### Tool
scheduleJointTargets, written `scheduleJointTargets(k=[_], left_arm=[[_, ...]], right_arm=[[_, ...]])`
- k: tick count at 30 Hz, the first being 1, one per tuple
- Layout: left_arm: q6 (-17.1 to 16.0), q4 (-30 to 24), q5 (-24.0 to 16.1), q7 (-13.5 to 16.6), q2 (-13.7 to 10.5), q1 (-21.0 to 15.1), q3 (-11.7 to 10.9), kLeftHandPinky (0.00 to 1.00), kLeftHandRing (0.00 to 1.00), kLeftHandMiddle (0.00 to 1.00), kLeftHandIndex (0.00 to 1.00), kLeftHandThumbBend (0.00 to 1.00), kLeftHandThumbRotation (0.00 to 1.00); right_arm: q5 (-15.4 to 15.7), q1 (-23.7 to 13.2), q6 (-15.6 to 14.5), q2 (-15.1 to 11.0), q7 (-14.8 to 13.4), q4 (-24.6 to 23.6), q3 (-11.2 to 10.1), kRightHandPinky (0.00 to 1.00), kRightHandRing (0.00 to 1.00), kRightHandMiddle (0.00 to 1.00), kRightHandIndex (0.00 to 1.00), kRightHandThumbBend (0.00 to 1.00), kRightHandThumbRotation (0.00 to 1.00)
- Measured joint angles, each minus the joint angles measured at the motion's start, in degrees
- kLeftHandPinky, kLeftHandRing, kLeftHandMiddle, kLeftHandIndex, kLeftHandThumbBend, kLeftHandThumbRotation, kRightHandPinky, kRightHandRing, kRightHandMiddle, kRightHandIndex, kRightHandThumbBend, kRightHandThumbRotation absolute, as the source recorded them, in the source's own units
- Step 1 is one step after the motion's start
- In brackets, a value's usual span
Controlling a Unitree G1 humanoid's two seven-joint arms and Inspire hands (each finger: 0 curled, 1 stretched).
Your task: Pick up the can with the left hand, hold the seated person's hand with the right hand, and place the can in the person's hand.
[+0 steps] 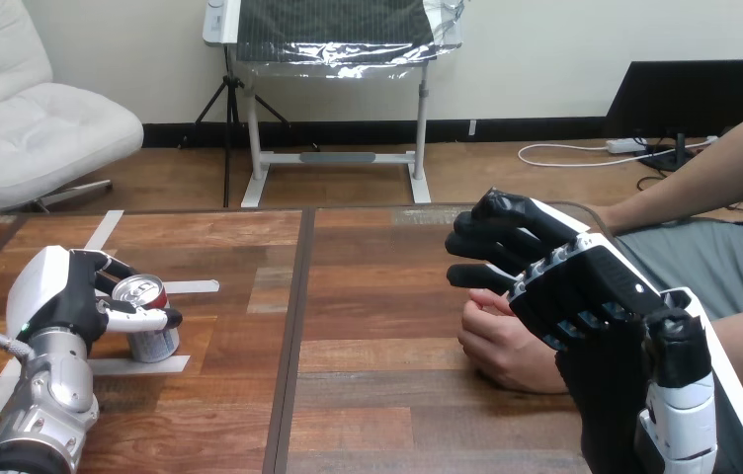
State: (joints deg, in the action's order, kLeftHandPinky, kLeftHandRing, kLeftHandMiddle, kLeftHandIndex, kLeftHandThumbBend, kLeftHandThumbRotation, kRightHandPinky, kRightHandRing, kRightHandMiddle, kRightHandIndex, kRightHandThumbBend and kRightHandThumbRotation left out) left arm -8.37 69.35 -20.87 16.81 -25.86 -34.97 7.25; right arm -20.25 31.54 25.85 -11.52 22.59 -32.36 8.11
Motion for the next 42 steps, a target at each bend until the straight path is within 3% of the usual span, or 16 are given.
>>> scheduleJointTargets(k=[16, 22, 31, 32, 33, 42], left_arm=[[-0.03, -0.01, 0.23, -0.14, 0.00, 0.00, -0.16, 0.30, 0.37, 0.43, 0.48, 0.71, 0.00], [-0.12, -0.10, 0.38, -0.65, -0.04, 0.01, -0.31, 0.32, 0.39, 0.44, 0.48, 0.73, 0.00], [-0.90, -1.73, 0.84, -2.51, -0.12, 0.47, -0.63, 0.32, 0.37, 0.42, 0.48, 0.74, 0.00], [-1.08, -2.16, 0.93, -2.72, -0.12, 0.64, -0.66, 0.32, 0.37, 0.42, 0.48, 0.74, 0.00], [-2.49, -4.42, 1.29, -3.69, -0.11, 1.33, -0.88, 0.32, 0.36, 0.42, 0.47, 0.74, 0.00], [-2.66, -10.28, 2.17, -5.88, -0.18, 3.28, -1.64, 0.31, 0.35, 0.40, 0.46, 0.74, 0.00]], right_arm=[[2.95, -0.81, 0.00, -0.01, -1.06, 0.54, -1.02, 0.80, 0.85, 0.85, 0.85, 0.70, 0.92], [5.21, -2.19, -0.03, -0.08, -1.75, 2.10, -2.92, 0.79, 0.84, 0.85, 0.86, 0.70, 0.91], [11.53, -5.83, -0.68, -0.46, -3.59, 5.48, -6.82, 0.79, 0.85, 0.84, 0.86, 0.73, 0.92], [12.11, -6.36, -0.74, -0.55, -3.77, 5.96, -7.21, 0.80, 0.85, 0.85, 0.86, 0.72, 0.91], [13.53, -9.12, -1.40, -1.70, -4.10, 8.59, -9.08, 0.83, 0.86, 0.85, 0.86, 0.70, 0.89], [15.80, -12.22, -1.16, -3.27, -4.34, 12.54, -10.85, 0.89, 0.90, 0.90, 0.89, 0.71, 0.89]])
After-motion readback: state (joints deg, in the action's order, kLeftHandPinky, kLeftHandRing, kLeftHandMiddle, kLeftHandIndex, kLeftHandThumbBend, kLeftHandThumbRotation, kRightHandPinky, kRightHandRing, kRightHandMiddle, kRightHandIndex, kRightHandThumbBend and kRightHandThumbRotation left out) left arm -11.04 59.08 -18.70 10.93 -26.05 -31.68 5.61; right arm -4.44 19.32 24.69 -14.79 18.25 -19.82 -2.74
